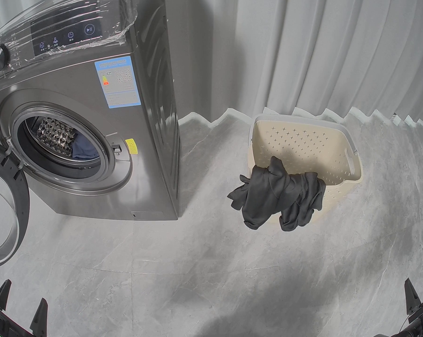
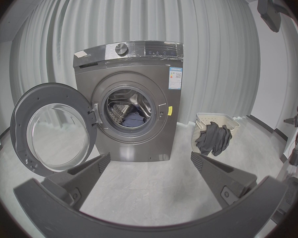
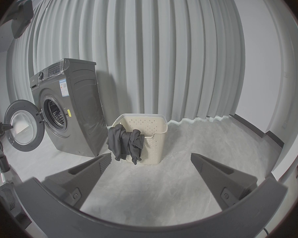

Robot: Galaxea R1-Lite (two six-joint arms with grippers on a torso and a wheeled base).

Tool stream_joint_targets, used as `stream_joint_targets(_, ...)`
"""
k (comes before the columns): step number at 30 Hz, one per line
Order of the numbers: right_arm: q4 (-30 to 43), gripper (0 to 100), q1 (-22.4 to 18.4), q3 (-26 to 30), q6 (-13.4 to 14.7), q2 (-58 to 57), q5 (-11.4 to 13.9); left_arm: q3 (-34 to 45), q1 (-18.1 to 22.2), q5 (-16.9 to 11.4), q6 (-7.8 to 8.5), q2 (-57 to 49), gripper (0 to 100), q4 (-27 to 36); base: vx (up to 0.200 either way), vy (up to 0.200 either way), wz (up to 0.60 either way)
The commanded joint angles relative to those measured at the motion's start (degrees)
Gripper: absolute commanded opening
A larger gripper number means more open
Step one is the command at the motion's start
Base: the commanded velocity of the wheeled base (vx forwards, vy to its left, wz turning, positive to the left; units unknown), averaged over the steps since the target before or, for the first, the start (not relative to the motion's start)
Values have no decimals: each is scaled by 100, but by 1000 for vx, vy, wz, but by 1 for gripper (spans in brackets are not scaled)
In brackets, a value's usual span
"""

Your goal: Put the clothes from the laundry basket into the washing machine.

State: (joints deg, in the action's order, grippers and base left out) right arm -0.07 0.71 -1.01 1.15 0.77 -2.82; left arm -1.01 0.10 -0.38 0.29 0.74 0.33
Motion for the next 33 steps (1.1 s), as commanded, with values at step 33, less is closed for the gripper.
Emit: stream_joint_targets(33,-1,100,0,101,0,-77,0,101,-1,3,-3,-74,100,2,0,-109,0)
